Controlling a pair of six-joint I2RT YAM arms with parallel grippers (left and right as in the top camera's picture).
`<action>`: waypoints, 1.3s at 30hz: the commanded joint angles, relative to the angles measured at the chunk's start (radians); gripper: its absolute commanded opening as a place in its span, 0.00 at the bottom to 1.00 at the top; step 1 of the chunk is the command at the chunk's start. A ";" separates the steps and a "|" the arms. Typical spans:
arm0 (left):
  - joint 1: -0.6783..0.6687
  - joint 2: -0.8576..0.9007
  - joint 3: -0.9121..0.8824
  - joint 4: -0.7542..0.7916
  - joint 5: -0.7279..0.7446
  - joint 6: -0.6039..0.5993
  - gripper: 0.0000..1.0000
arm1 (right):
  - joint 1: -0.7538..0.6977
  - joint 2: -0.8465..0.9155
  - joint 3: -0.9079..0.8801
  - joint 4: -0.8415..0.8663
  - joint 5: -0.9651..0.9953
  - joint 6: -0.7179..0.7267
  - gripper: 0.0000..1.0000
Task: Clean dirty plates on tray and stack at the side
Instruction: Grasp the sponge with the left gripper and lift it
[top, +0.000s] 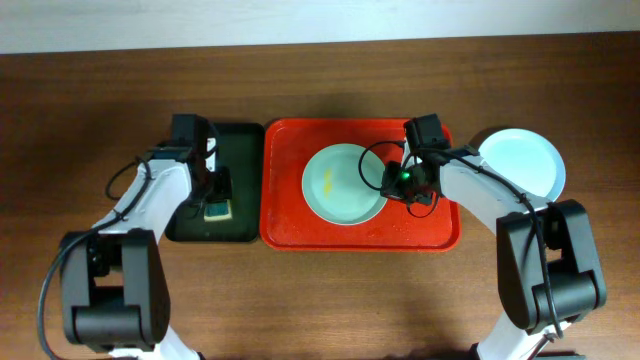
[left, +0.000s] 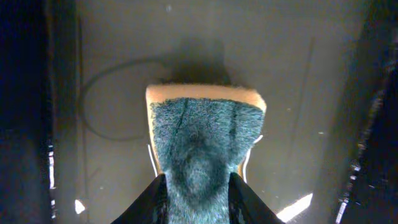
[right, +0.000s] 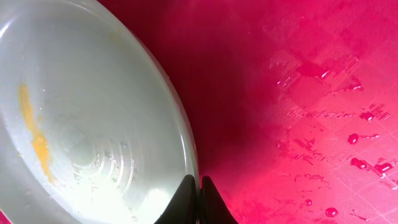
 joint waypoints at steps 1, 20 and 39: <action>0.001 0.018 -0.008 0.002 -0.005 0.008 0.31 | -0.003 -0.004 -0.010 -0.008 0.035 -0.002 0.04; 0.001 0.045 -0.039 0.025 -0.003 0.008 0.14 | -0.003 -0.004 -0.010 -0.011 0.040 -0.003 0.04; 0.002 0.066 -0.014 0.007 0.027 0.008 0.00 | -0.003 -0.004 -0.010 -0.012 0.047 -0.002 0.21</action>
